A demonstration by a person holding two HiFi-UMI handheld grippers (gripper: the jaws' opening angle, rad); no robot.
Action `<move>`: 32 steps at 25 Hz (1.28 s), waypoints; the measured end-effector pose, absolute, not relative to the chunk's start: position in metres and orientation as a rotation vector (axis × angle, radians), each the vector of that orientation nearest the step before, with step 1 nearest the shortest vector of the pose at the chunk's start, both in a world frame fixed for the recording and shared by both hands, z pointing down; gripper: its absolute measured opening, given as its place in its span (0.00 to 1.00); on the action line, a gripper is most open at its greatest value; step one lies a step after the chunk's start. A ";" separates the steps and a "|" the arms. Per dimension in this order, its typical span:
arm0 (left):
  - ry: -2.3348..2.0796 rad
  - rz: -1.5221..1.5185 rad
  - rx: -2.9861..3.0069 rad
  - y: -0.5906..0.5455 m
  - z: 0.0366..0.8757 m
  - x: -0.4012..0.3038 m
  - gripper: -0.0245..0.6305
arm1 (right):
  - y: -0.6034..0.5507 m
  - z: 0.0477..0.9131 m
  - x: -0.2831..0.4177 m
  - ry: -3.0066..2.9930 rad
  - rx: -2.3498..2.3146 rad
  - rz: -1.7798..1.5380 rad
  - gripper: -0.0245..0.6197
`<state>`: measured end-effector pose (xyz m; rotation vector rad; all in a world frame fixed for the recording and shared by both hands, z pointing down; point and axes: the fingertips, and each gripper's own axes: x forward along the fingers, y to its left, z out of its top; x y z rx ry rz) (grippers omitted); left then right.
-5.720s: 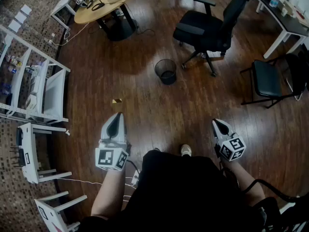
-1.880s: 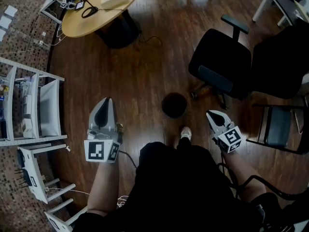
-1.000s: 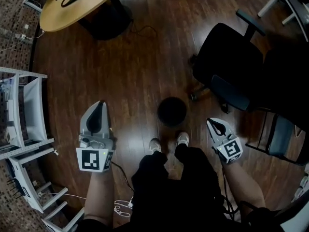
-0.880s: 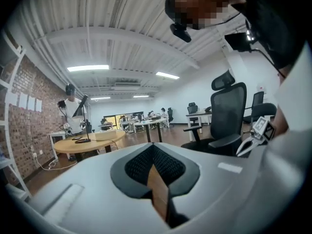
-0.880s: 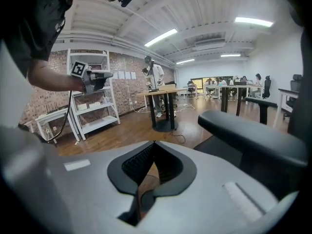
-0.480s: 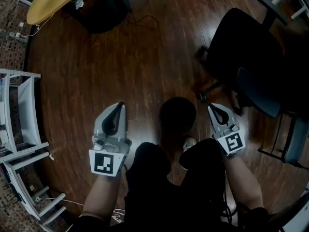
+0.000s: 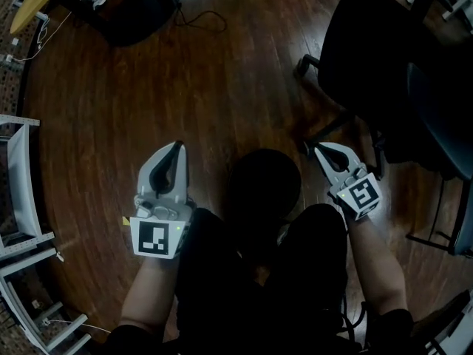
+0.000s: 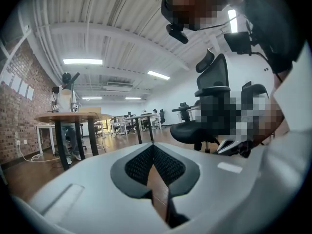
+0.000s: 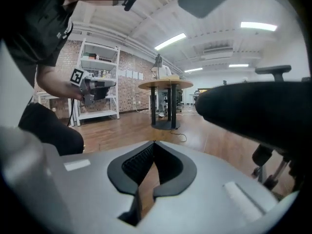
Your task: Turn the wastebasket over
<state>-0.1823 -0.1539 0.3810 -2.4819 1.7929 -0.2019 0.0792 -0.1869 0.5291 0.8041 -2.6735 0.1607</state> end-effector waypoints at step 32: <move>1.621 -0.167 -2.539 -0.144 0.435 -0.174 0.04 | -0.168 0.686 -0.027 -2.170 0.168 0.173 0.37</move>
